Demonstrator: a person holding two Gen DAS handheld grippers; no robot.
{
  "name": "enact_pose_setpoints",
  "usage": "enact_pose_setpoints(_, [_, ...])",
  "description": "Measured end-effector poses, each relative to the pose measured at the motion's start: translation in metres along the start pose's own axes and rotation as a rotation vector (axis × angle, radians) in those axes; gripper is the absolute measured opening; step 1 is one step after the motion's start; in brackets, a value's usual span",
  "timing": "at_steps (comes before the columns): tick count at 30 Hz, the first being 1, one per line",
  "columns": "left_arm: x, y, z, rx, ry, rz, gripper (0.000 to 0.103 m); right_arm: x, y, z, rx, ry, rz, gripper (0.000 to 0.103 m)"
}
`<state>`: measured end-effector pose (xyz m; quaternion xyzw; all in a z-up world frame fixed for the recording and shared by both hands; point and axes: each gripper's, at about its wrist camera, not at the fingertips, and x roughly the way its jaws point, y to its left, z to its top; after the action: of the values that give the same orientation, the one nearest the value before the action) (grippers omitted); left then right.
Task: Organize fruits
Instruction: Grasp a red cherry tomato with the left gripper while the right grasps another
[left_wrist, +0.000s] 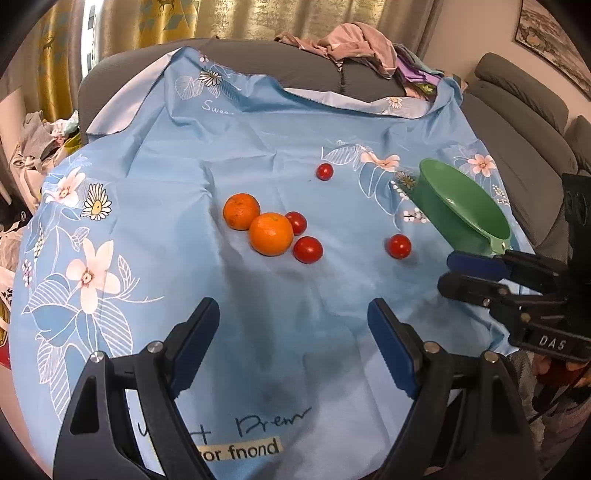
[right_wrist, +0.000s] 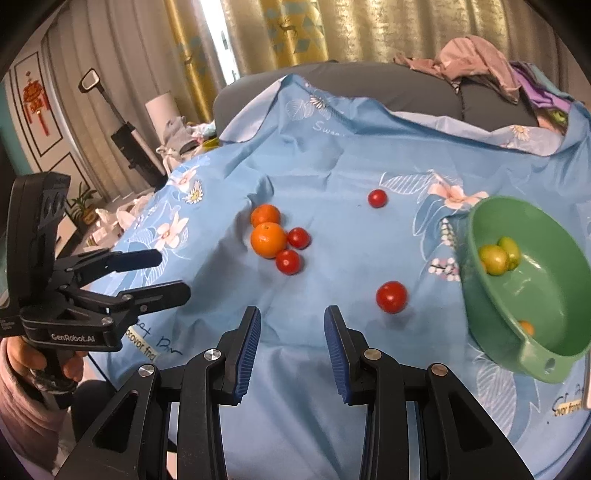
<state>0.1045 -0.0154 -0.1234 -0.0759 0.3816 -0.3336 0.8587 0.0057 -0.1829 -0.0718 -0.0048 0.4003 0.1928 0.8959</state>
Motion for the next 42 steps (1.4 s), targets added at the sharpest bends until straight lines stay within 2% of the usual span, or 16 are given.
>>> enact_pose_setpoints(6, [0.019,0.0,0.008,-0.022,0.023,-0.056,0.082,0.016,-0.009,0.001,0.014,0.03,-0.003,0.036])
enact_pose_setpoints(10, [0.039,-0.01,0.013,-0.003,0.051,-0.08,0.081,0.023,-0.023,0.001,0.01,0.042,-0.097,0.036])
enact_pose_setpoints(13, [0.057,-0.018,0.02,0.008,0.074,-0.109,0.078,0.029,-0.038,0.0,0.036,0.055,-0.123,0.036])
enact_pose_setpoints(18, [0.087,-0.024,0.028,0.008,0.12,-0.112,0.074,0.042,-0.046,0.006,-0.018,0.056,-0.212,0.036])
enact_pose_setpoints(25, [0.111,-0.023,0.033,-0.02,0.152,-0.095,0.064,0.071,-0.06,0.016,-0.051,0.105,-0.231,0.036])
enact_pose_setpoints(29, [0.12,-0.02,0.035,-0.021,0.156,-0.058,0.051,0.077,-0.067,0.017,-0.043,0.122,-0.234,0.036])
enact_pose_setpoints(35, [0.129,-0.022,0.044,0.002,0.148,-0.035,0.047,0.085,-0.074,0.015,-0.024,0.155,-0.194,0.036])
enact_pose_setpoints(39, [0.133,-0.024,0.047,0.032,0.147,-0.015,0.031,0.087,-0.074,0.014,-0.024,0.161,-0.172,0.036])
enact_pose_setpoints(42, [0.134,-0.023,0.047,0.034,0.147,-0.011,0.027,0.087,-0.073,0.011,-0.043,0.154,-0.176,0.034])
